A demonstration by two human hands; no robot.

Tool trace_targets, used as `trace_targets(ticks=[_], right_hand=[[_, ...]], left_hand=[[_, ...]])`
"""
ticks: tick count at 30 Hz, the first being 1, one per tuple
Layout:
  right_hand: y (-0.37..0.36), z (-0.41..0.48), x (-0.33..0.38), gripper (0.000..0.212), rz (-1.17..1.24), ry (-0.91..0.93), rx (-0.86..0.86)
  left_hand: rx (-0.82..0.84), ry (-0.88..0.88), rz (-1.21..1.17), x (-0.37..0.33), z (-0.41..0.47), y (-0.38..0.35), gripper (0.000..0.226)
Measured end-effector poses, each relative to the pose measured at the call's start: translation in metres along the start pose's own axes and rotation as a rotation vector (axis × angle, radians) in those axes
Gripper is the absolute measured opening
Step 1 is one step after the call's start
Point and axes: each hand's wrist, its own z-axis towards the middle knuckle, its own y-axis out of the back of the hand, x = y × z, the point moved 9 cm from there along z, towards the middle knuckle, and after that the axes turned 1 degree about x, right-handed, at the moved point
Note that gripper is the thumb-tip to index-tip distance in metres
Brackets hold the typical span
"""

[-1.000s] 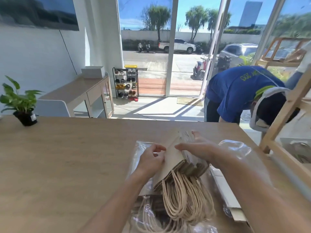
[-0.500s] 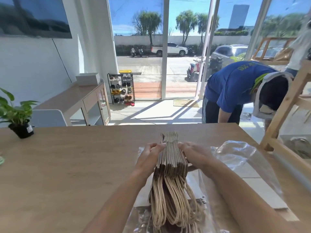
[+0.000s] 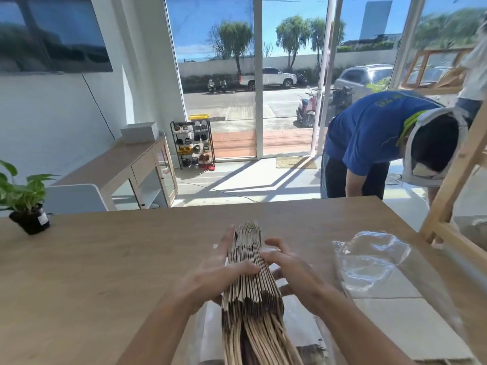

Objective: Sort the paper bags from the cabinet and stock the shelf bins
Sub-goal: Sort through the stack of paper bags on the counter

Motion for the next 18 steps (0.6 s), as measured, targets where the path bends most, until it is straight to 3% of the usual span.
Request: trace_targets(ticks=[3,10,18], right_hand=[[-0.001,0.005,-0.003,0.056,0.068,0.01,0.054],[0.006,0.022,-0.003,0.032,0.054,0.029,-0.048],[0.01,0.024,0.0,0.044,0.062,0.07,-0.015]], left_hand=[[0.027,-0.02,0.078,-0.008,-0.001,-0.002,0.087],[-0.125,-0.042,0.195,-0.015,0.014,0.01,0.077],[-0.131,-0.121,0.104,-0.01,0.019,-0.001,0.069]])
